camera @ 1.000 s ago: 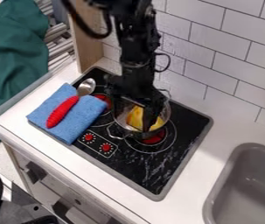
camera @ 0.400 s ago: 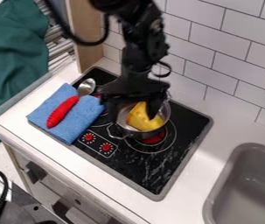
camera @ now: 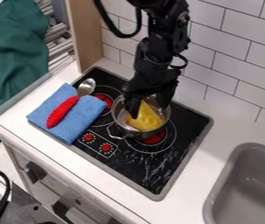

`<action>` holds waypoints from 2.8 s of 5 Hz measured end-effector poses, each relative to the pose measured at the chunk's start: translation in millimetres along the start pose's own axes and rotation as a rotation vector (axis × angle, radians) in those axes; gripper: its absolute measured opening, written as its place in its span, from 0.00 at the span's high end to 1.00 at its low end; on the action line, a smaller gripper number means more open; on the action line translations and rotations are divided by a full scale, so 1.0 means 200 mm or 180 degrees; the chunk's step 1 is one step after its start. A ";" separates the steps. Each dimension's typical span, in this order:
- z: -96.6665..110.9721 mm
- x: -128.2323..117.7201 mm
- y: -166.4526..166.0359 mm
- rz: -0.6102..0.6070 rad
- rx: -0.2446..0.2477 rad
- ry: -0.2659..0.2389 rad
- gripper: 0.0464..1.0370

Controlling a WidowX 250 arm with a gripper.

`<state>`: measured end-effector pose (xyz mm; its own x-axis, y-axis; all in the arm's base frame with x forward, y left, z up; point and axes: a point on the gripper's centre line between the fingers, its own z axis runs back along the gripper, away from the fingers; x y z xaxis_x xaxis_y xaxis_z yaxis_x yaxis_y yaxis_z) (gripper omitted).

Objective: Take the cheese out of the pot and put it to the right side of the burner

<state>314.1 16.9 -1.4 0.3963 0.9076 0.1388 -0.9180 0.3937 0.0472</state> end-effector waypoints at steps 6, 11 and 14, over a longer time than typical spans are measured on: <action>-0.20 0.10 -0.04 0.0004 0.0219 -0.0067 0.31; 0.13 -0.15 0.01 -0.3219 -0.0382 -0.0425 0.31; 0.09 -0.35 -0.10 -0.3697 -0.0375 -0.0213 0.31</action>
<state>304.3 -57.0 6.0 0.9921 -0.0148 0.1246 0.0038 0.9961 0.0884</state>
